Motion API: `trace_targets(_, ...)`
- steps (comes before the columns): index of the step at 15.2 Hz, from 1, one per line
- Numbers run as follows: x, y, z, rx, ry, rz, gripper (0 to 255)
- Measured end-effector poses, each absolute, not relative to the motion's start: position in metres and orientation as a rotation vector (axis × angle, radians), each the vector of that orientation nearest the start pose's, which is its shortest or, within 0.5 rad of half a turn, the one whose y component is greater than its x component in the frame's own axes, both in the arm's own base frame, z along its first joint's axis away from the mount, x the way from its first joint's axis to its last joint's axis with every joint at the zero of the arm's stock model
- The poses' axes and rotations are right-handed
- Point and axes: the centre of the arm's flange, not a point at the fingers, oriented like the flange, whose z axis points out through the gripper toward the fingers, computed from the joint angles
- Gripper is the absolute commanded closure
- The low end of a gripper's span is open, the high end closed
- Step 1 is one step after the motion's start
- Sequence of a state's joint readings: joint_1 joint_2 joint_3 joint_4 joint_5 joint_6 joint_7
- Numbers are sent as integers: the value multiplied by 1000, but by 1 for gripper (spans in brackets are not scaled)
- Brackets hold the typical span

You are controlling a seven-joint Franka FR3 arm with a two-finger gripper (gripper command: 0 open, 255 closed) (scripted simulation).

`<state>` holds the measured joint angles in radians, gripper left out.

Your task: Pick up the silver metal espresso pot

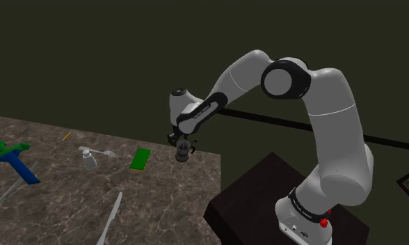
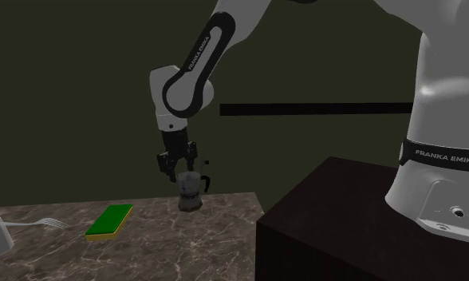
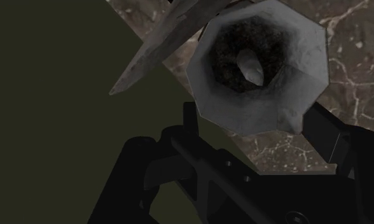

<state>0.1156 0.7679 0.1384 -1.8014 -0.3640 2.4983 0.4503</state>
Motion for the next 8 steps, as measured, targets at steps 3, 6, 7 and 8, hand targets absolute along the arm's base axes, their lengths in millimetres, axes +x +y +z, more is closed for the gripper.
trace_targets(3, 618, 159, 116, -3263, -108, 17, 255)
trace_targets(6, 616, 159, 121, -3263, -108, 21, 255)
trace_targets(7, 616, 159, 125, -3263, -108, 22, 255)
trace_targets(8, 616, 159, 131, -3263, -108, 22, 255)
